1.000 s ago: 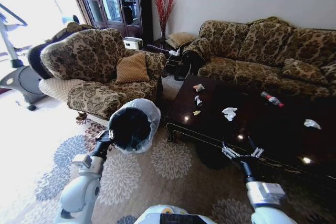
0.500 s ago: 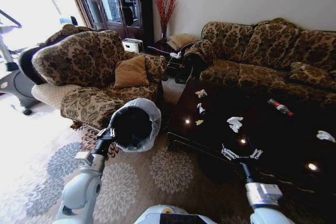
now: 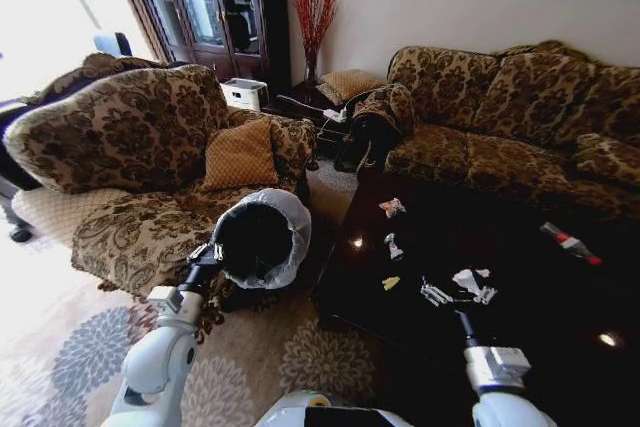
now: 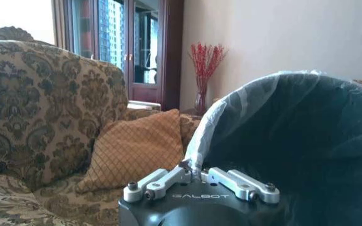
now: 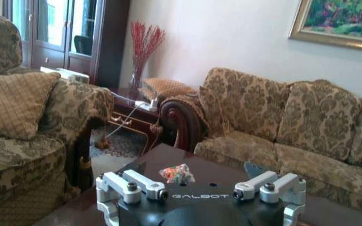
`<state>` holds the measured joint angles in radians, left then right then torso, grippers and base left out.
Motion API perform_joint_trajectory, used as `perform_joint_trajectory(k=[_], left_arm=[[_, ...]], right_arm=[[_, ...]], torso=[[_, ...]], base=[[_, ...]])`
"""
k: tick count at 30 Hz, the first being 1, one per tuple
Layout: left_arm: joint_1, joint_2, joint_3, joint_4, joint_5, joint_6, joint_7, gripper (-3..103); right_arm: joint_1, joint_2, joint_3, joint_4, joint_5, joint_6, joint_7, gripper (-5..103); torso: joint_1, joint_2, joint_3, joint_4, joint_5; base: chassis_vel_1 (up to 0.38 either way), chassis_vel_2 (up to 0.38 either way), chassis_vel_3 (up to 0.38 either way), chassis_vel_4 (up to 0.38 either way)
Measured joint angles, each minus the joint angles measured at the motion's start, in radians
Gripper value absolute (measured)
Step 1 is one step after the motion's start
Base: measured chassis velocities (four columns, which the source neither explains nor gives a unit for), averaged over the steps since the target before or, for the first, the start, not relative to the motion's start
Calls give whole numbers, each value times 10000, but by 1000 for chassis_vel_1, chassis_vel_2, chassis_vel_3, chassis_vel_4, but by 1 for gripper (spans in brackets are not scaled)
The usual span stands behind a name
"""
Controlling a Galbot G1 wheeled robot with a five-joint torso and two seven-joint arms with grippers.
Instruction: Move to the front of the table and place the trash on the table into the trash bin.
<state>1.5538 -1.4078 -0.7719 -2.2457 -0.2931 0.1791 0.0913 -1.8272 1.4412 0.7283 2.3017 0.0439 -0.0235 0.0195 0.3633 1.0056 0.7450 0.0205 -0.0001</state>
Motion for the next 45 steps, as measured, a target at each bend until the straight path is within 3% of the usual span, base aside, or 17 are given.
perform_joint_trajectory(k=[9,16,24,31,44,45], left_arm=[[-35,-30,35,147,-2,0,41,2],[-145,1,62,228,-4,3,47,2],[-339,120,93,525,-5,40,48,2],[-938,354,120,1022,-87,234,-3,2],[-2008,724,524,1807,-154,476,-105,2],[-2090,743,630,1840,-154,509,-137,2]], right_arm=[[302,-64,-110,-1338,453,-177,95,100],[1721,-203,-934,-2827,1828,-973,759,100],[2847,-284,-1800,-3959,1724,-1277,1138,100],[3366,-253,-2083,-4677,2446,-1781,1425,100],[4189,-279,-2458,-5811,2547,-1883,1588,101],[4246,-272,-2509,-5871,2533,-1872,1589,98]], torso=[[-33,12,-12,-3,2],[-9,4,-3,0,2],[-17,5,-6,0,1],[-15,4,-5,-1,0],[-15,4,-6,-1,0],[-15,5,-6,-1,0]], base=[[13,-34,-30,20],[3,-4,-9,6],[0,0,0,0],[0,0,0,0],[0,0,0,0],[0,0,0,0]])
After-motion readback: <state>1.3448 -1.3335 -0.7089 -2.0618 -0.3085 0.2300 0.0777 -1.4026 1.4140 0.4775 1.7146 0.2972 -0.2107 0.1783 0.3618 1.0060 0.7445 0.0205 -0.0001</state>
